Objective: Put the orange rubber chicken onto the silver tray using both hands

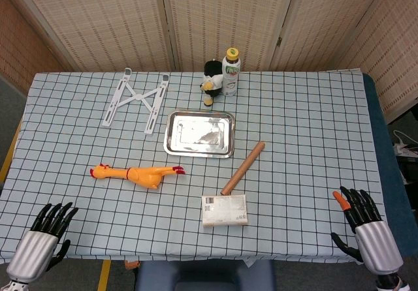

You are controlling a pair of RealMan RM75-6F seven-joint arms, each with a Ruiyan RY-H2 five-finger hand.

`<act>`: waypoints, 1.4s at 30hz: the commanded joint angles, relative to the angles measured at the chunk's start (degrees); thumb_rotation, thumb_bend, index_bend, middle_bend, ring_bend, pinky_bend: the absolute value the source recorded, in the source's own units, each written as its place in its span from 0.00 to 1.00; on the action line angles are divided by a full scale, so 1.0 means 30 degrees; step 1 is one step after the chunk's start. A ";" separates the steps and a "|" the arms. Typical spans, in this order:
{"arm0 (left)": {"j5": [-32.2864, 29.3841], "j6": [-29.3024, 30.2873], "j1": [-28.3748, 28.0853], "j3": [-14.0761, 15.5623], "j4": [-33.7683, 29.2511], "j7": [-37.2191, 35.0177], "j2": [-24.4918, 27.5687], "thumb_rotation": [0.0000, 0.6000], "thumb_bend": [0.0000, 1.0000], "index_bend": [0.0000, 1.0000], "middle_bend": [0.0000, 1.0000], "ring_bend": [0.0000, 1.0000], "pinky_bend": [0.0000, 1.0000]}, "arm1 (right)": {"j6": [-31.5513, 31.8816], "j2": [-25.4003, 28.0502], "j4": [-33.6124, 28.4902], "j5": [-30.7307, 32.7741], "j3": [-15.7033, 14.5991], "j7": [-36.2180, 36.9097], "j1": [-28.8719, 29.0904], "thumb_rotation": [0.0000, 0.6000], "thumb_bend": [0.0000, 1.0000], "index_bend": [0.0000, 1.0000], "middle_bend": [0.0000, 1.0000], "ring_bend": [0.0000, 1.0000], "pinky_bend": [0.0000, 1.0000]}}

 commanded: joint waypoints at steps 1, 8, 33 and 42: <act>-0.0065 -0.0088 -0.0011 0.0004 0.0001 0.0016 -0.0025 1.00 0.47 0.00 0.00 0.00 0.05 | -0.0041 0.0003 0.0007 -0.0007 -0.0014 0.0001 0.0014 1.00 0.20 0.00 0.00 0.00 0.00; -0.0023 -0.0562 -0.0348 -0.0133 0.0109 0.0107 -0.0429 1.00 0.47 0.00 0.00 0.00 0.07 | -0.0004 0.0147 -0.0094 0.0176 0.0050 0.0173 -0.0012 1.00 0.20 0.00 0.00 0.00 0.00; -0.6819 -1.4697 -1.1121 -0.4872 0.5668 -0.0410 -0.5452 1.00 0.45 0.00 0.00 0.00 0.09 | -0.2225 -0.1015 0.0813 0.4126 0.1843 -0.1332 0.0662 1.00 0.20 0.00 0.00 0.00 0.00; -0.6267 -1.4182 -1.1940 -0.4447 0.8584 -0.2296 -0.6875 1.00 0.44 0.02 0.07 0.04 0.16 | -0.2405 -0.1148 0.0996 0.4568 0.2023 -0.1459 0.0759 1.00 0.20 0.00 0.00 0.00 0.00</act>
